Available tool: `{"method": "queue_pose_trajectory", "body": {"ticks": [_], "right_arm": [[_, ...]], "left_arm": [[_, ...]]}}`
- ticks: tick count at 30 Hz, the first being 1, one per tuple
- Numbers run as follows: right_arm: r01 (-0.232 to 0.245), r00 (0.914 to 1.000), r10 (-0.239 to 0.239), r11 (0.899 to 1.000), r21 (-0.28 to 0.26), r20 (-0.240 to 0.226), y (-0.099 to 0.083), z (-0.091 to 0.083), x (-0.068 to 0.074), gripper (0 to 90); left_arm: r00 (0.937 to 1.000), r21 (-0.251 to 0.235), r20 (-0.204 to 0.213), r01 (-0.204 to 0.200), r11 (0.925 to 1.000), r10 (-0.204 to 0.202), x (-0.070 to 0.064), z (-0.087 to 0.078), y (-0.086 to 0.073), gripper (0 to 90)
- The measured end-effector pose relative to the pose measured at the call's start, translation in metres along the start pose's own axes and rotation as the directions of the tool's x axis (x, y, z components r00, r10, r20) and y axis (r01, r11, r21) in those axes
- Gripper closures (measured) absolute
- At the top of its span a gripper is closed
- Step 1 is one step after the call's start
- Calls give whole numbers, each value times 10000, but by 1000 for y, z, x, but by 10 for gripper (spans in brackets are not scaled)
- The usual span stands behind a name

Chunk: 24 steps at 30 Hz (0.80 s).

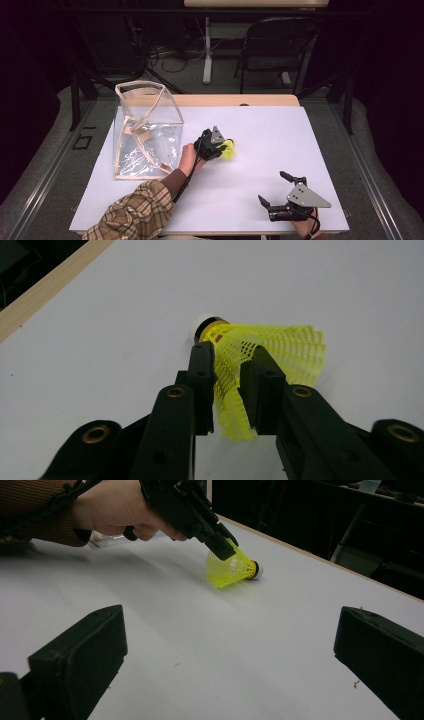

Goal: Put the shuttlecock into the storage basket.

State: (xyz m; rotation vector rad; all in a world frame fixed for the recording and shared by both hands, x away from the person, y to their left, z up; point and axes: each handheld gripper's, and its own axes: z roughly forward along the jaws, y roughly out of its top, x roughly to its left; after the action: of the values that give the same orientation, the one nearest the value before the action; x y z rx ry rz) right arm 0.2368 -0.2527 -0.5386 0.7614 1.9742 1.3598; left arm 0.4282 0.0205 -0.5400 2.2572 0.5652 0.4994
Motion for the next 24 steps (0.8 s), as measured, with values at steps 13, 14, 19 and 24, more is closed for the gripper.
{"method": "queue_pose_trajectory", "body": {"ticks": [13, 14, 19, 24], "right_arm": [[-5, 10000, 5, 10000, 5, 4, 0, 0, 0, 2], [1, 10000, -1, 10000, 7, 6, 0, 0, 0, 2], [-10, 10000, 10, 10000, -32, 32, 0, -1, 0, 2], [-11, 10000, 12, 10000, -15, 27, 0, -1, 0, 2]], "left_arm": [[9998, -90, -43, 201, 9998, -201, 0, -1, -1, 886], [9998, -102, -48, 204, 9997, -205, 0, -1, -1, 886], [9997, -185, -47, 243, 9995, -243, 0, -4, 0, 886], [9997, -277, -49, 221, 9994, -222, 1, -9, 2, 886]]}}
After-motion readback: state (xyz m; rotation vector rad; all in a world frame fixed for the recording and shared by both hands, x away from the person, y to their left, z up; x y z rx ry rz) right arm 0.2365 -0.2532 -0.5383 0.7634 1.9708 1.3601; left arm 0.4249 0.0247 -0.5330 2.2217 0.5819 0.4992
